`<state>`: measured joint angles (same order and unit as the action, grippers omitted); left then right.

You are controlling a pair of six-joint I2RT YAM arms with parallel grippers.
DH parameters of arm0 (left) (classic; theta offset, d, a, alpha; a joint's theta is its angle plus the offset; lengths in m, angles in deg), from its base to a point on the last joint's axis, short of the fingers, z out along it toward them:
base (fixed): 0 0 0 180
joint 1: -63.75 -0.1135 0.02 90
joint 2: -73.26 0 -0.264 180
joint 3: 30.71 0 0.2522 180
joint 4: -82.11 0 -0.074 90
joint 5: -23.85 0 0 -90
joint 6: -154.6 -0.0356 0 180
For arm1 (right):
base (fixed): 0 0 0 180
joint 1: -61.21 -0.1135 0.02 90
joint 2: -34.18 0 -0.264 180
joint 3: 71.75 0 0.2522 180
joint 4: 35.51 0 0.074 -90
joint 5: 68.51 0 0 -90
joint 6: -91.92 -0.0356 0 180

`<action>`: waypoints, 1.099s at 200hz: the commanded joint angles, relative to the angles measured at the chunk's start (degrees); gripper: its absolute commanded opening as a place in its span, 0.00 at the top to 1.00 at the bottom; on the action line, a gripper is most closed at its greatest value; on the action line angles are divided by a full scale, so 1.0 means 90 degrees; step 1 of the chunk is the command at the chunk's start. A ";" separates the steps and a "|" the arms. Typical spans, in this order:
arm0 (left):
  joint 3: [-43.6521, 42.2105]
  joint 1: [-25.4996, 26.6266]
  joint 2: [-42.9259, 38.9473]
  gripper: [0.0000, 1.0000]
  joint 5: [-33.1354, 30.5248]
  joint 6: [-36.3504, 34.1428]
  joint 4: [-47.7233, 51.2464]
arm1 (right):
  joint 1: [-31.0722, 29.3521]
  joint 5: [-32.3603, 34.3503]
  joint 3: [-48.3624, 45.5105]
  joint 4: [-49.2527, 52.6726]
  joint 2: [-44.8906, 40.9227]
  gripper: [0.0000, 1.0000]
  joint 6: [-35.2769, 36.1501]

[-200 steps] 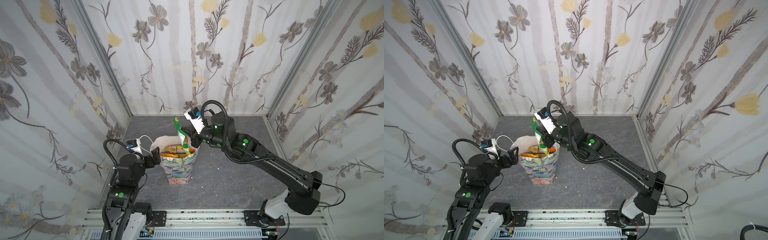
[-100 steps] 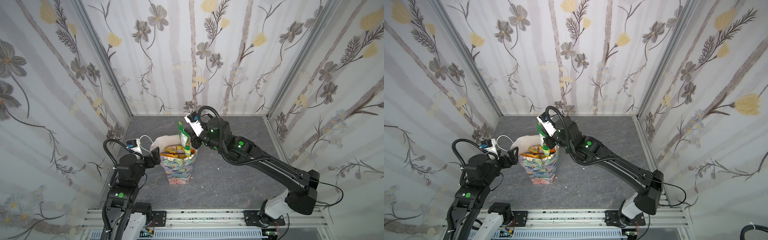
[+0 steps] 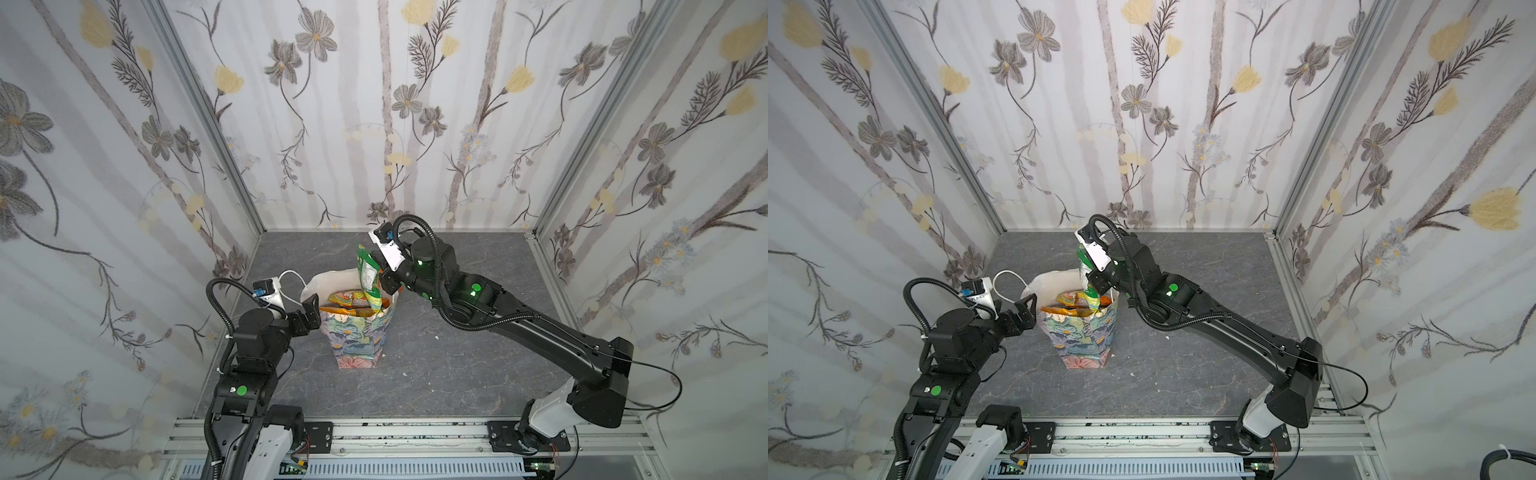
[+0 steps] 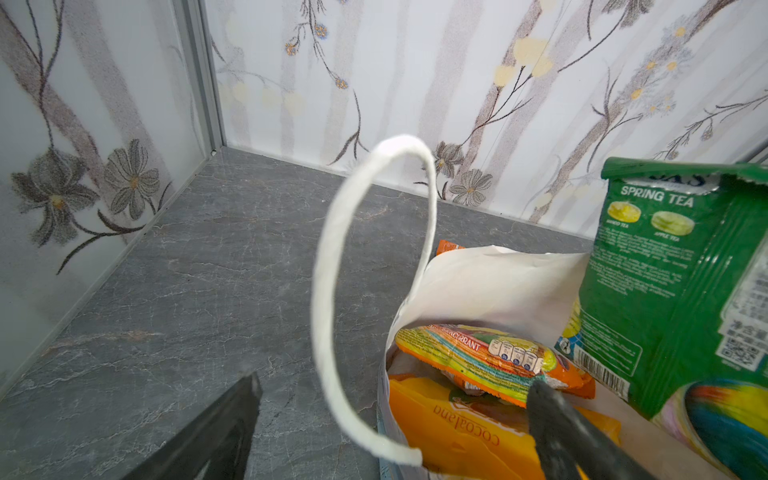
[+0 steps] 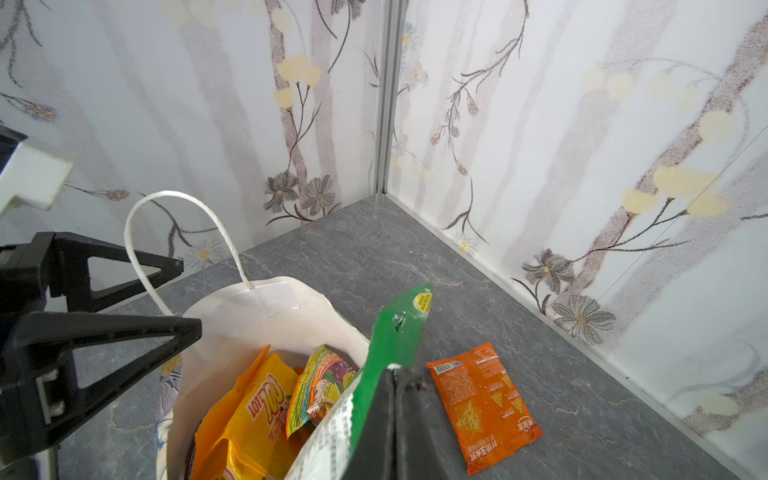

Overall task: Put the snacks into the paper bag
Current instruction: 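Lower the Spring Tea packet into the bag with the right gripper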

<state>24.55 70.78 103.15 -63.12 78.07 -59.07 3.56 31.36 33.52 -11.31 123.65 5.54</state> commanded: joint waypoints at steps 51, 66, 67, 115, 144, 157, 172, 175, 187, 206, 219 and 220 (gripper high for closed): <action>-0.0007 -0.0007 0.0004 0.00 -0.0034 -0.0041 -0.0157 | -0.0019 -0.0192 -0.0006 -0.0399 0.0115 1.00 0.0037; 0.0013 -0.0002 0.0019 0.00 -0.0037 -0.0040 -0.0157 | -0.0027 -0.0288 0.0006 -0.0417 0.0151 1.00 0.0022; 0.0016 -0.0001 0.0019 0.00 -0.0040 -0.0041 -0.0157 | -0.0029 -0.0302 0.0007 -0.0417 0.0154 1.00 0.0025; 0.0005 -0.0008 0.0003 0.00 -0.0051 -0.0040 -0.0157 | -0.0125 -0.0938 0.0324 -0.0023 0.0620 1.00 0.0042; -0.0002 -0.0008 -0.0001 0.00 -0.0055 -0.0032 -0.0157 | -0.0257 -0.1098 0.0621 0.0509 0.0902 1.00 0.0259; 0.0000 -0.0002 -0.0010 0.00 -0.0061 -0.0030 -0.0157 | -0.0293 -0.1058 0.0612 0.0573 0.0908 1.00 0.0310; 0.0009 -0.0005 -0.0010 0.00 -0.0068 -0.0031 -0.0157 | -0.0323 -0.1000 0.0573 0.0553 0.0847 1.00 0.0349; 0.0013 -0.0009 -0.0002 0.00 -0.0059 -0.0027 -0.0162 | -0.0323 -0.0983 0.0554 0.0520 0.0835 1.00 0.0350; 0.0010 -0.0008 0.0000 0.00 -0.0058 -0.0041 -0.0157 | -0.0332 -0.0859 0.0544 0.0406 0.0773 1.00 0.0338; 0.0011 -0.0007 -0.0001 0.00 -0.0053 -0.0042 -0.0157 | -0.0336 -0.0745 0.0554 0.0169 0.0669 1.00 0.0325; 0.0009 -0.0002 -0.0010 0.00 -0.0063 -0.0031 -0.0152 | -0.0333 -0.0804 0.0572 0.0098 0.0634 1.00 0.0336; 0.0009 -0.0001 -0.0015 0.00 -0.0063 -0.0032 -0.0155 | -0.0333 -0.0814 0.0579 0.0099 0.0634 1.00 0.0338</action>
<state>24.55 70.78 103.15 -63.12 78.05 -59.07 0.70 23.25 38.41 -6.54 130.76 7.42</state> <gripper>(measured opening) 0.994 0.050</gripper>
